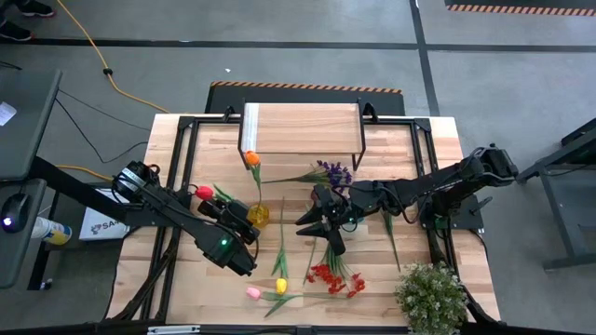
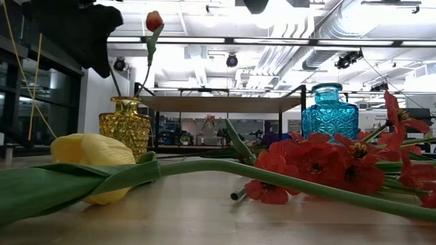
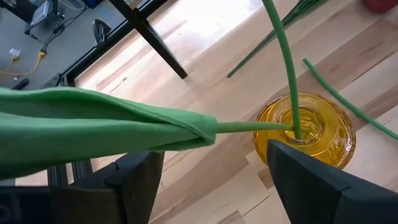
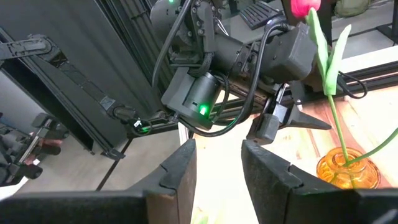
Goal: Pick and place flowers into a vace then onto a shelf
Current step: Put the red tulip into the yellow vase
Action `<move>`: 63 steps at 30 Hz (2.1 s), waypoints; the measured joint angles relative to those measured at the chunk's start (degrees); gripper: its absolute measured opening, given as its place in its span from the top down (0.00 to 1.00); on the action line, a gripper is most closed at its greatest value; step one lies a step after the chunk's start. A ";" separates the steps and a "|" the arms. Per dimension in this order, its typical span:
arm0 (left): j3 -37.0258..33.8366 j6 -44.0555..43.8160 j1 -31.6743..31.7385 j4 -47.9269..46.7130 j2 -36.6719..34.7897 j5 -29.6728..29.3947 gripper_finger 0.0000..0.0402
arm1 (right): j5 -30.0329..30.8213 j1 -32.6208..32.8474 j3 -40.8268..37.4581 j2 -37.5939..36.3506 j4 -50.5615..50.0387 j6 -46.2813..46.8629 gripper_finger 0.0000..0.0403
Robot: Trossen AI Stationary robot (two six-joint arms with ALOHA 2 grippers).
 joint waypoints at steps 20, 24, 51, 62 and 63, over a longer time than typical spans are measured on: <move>0.07 2.71 0.00 0.00 -0.04 2.37 0.21 | 0.02 0.02 0.00 0.00 0.00 -1.03 0.70; 0.27 5.22 0.00 0.09 -0.04 2.55 0.21 | 0.00 0.02 0.00 0.00 0.00 -1.05 0.71; 16.85 19.10 -0.02 0.08 -0.04 5.33 0.23 | -0.20 -0.02 -0.04 0.02 -5.28 -1.70 0.71; 22.23 20.97 -0.02 0.07 -0.04 4.82 0.21 | -0.22 -0.04 -0.04 0.02 -5.61 -2.76 0.71; 22.90 21.03 0.00 0.13 -0.04 4.80 0.21 | -0.22 -0.04 -0.04 0.02 -5.62 -2.78 0.71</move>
